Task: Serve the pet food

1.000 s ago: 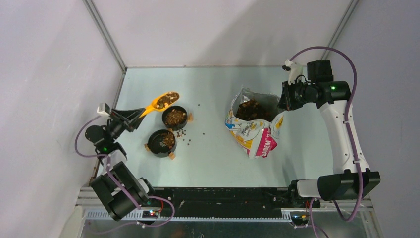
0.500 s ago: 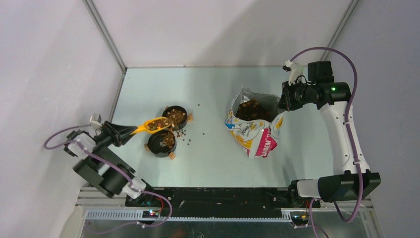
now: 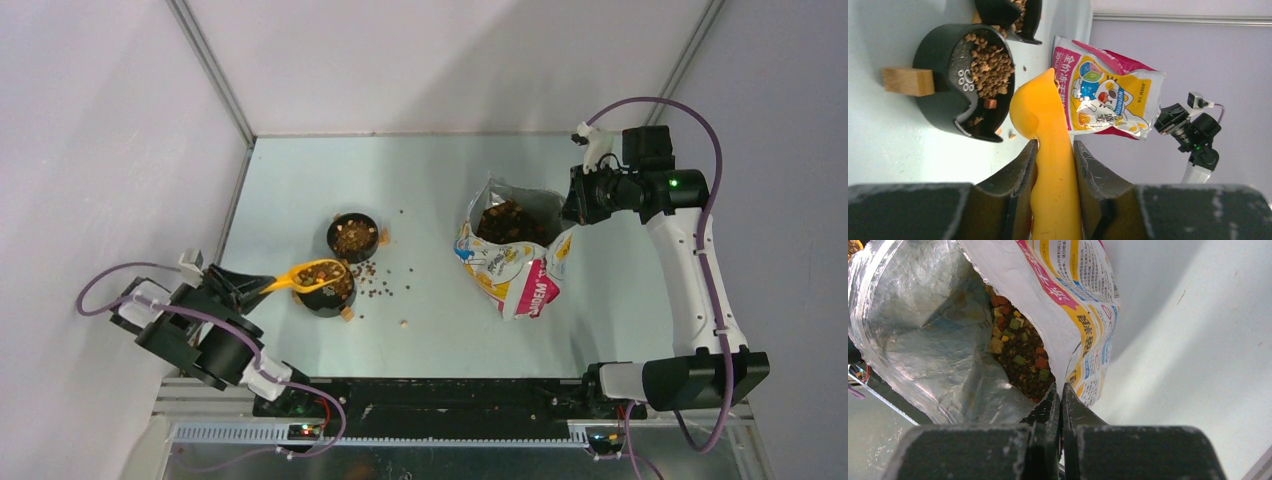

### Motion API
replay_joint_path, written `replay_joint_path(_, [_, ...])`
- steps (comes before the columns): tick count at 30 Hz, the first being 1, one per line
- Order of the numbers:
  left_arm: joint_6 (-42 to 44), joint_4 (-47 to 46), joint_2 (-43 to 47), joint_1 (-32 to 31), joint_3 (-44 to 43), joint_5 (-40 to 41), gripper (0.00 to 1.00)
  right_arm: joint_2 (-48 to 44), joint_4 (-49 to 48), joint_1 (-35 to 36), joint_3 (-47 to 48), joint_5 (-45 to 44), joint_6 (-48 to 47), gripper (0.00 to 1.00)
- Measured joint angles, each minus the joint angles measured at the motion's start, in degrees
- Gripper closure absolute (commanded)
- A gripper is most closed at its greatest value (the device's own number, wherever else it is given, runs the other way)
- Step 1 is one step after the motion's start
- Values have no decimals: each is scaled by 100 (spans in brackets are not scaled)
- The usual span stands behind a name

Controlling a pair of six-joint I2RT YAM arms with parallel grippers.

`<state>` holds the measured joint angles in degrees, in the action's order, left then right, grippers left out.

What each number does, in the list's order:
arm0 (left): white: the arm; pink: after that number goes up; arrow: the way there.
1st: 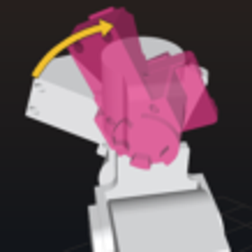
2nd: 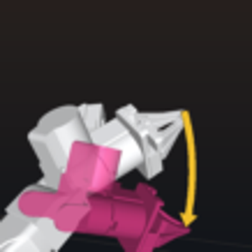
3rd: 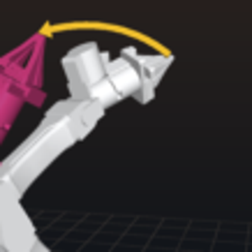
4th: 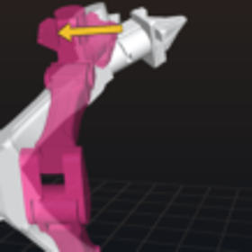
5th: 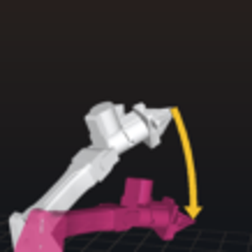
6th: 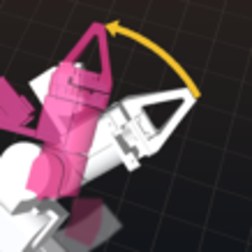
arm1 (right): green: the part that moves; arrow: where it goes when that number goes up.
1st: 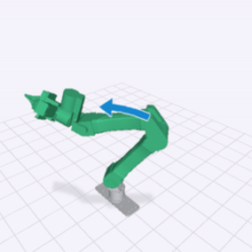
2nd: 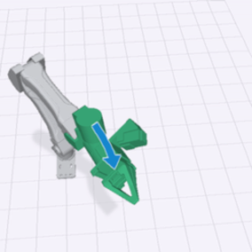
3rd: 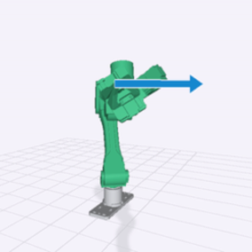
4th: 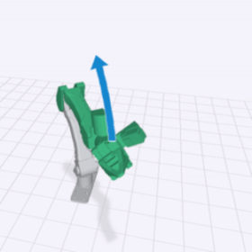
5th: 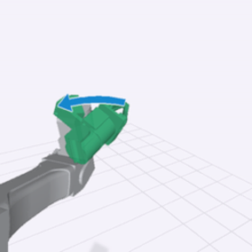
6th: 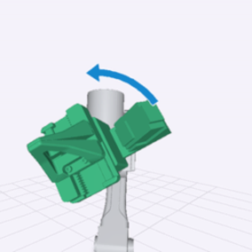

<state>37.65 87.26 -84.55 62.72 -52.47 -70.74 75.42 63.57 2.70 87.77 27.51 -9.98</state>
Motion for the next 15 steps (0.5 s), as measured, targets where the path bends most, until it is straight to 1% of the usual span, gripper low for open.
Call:
replay_joint_path(3, [-24,-140,107,181,120,203,100,0,-2,0,0,11,4,100])
replay_joint_path(6, [-299,-461,332,256,330,404,100,0,-22,0,-11,20,9,100])
replay_joint_path(8, [-634,-769,568,282,413,492,100,0,-24,0,-11,20,11,100])
replay_joint_path(10, [-1215,-1309,944,313,496,608,100,0,-26,0,-13,24,13,100])
replay_joint_path(12, [-1670,-1655,1237,317,516,636,100,-2,-31,0,-22,31,15,100])
replay_joint_path(15, [-2271,-2197,1690,232,516,820,100,-24,-59,-7,-55,52,26,100])
